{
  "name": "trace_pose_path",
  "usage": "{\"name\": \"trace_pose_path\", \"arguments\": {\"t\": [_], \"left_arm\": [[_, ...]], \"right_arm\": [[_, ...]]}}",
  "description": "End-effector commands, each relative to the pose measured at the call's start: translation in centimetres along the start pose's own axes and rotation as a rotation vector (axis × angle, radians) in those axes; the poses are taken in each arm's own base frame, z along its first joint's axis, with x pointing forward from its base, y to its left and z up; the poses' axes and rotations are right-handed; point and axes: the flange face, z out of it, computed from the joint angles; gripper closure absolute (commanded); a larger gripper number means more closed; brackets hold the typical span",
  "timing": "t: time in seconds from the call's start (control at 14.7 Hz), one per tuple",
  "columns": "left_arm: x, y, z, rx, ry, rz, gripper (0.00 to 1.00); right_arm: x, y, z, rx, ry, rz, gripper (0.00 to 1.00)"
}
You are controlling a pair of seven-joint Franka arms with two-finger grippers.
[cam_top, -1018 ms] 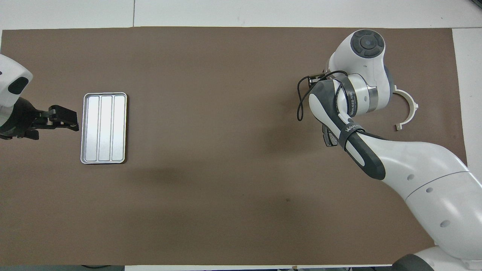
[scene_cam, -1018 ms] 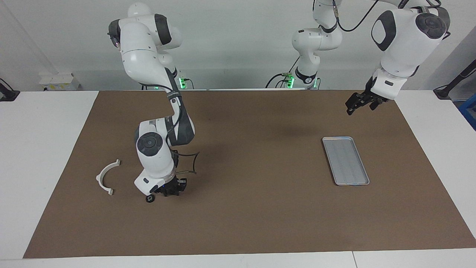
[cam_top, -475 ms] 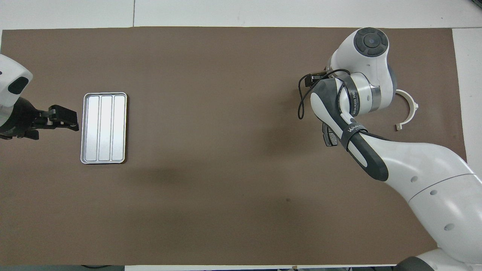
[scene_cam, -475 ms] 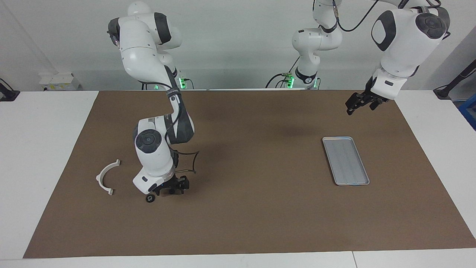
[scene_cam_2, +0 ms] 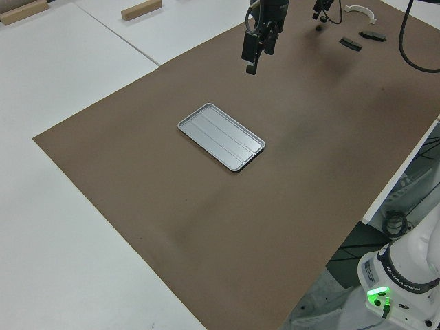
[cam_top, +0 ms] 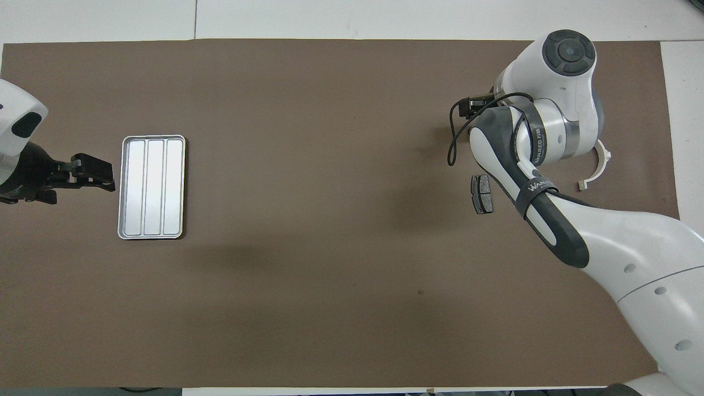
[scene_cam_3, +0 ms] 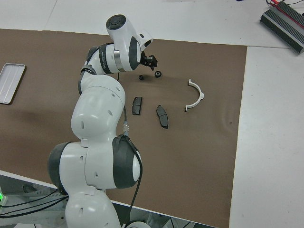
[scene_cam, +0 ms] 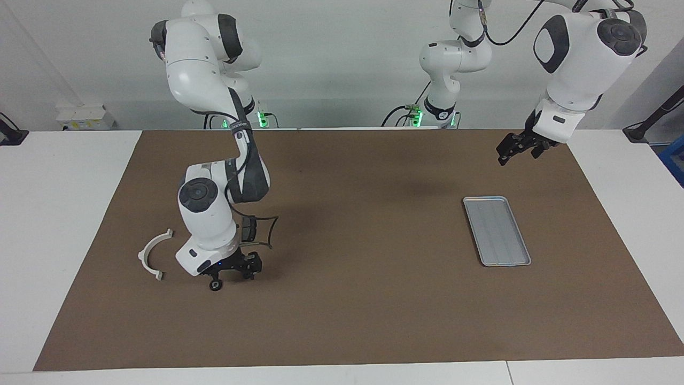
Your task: Place bearing gear from tray to pile
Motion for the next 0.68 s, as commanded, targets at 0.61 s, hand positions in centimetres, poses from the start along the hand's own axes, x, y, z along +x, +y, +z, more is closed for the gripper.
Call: {"name": "trace_pose_path", "arguments": {"t": [0.61], "left_arm": [[-0.9,-0.2,-0.3,-0.013,0.006,0.011,0.00]], "right_arm": [[-9.9,8.2,-22.0,0.076,-0.075,-0.065,0.00]]}}
